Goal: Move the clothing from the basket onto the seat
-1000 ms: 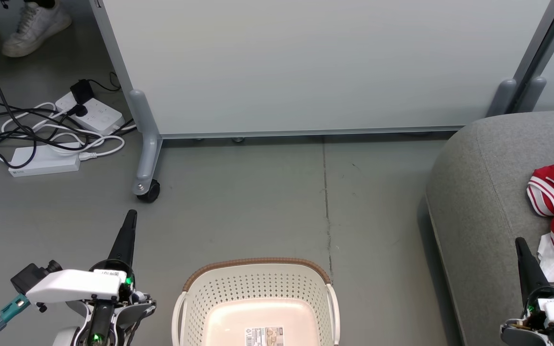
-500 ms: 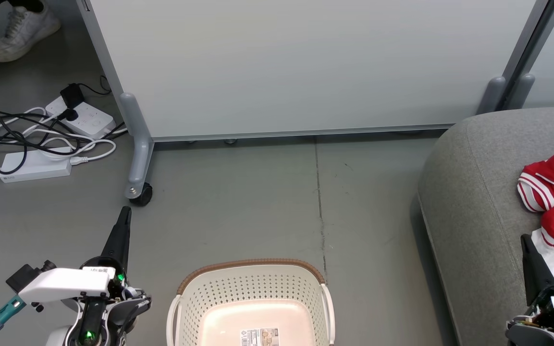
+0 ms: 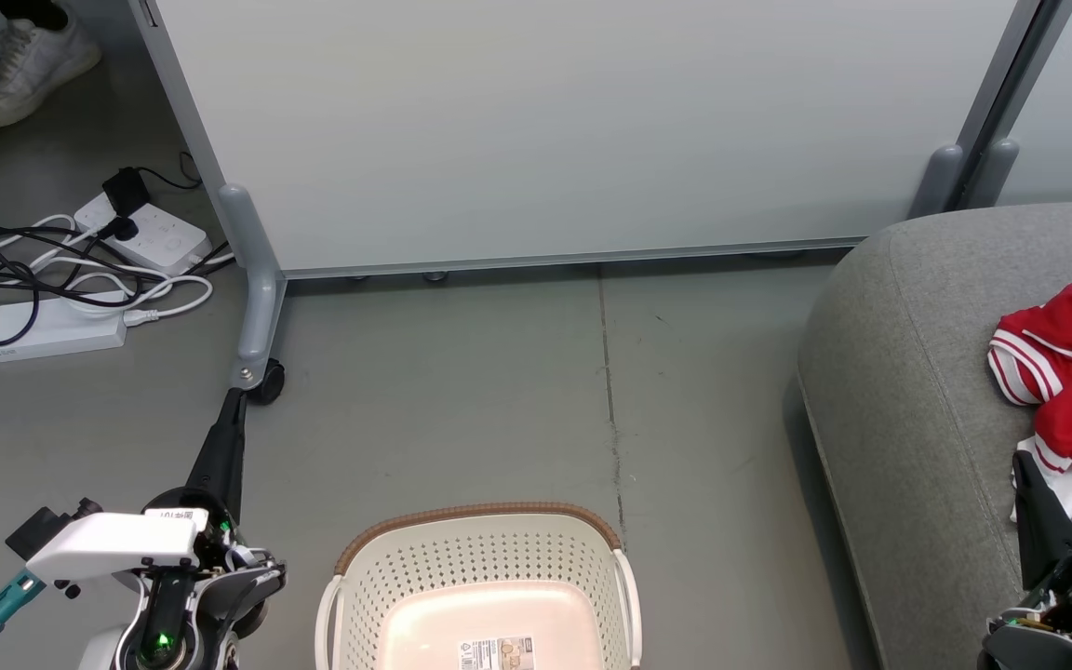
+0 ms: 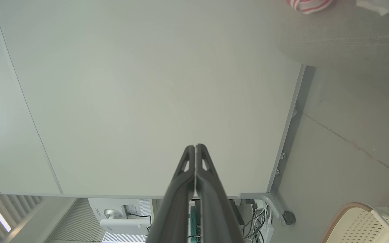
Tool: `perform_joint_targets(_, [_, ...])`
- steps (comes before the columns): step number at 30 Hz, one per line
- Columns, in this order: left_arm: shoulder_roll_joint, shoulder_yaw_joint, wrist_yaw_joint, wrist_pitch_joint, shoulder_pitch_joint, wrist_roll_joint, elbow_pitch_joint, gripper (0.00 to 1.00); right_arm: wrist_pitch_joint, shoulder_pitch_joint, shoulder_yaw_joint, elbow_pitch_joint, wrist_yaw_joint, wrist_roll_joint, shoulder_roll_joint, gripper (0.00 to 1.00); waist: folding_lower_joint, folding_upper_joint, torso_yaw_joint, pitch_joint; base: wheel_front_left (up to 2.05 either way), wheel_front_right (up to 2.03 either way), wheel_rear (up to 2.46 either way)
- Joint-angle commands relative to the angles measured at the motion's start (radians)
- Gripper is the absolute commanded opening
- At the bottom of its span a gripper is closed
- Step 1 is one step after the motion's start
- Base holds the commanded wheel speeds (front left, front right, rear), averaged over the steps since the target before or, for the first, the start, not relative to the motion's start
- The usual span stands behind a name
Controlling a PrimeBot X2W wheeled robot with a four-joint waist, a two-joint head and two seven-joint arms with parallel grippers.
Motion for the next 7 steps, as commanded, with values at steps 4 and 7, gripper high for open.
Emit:
perform_joint_targets(4, [0.003, 0.006, -0.002, 0.001, -0.011, 0.001, -0.003, 0.0, 0.005, 0.01, -0.003, -0.004, 0.0, 0.004, -0.007, 0.0, 0.0, 0.0, 0.0, 0.0, 0.0, 0.0, 0.0])
perform_joint_targets(7, [0.003, 0.006, -0.002, 0.002, -0.011, 0.002, -0.003, 0.0, 0.005, 0.01, -0.003, -0.004, 0.0, 0.004, -0.007, 0.0, 0.0, 0.0, 0.0, 0.0, 0.0, 0.0, 0.0])
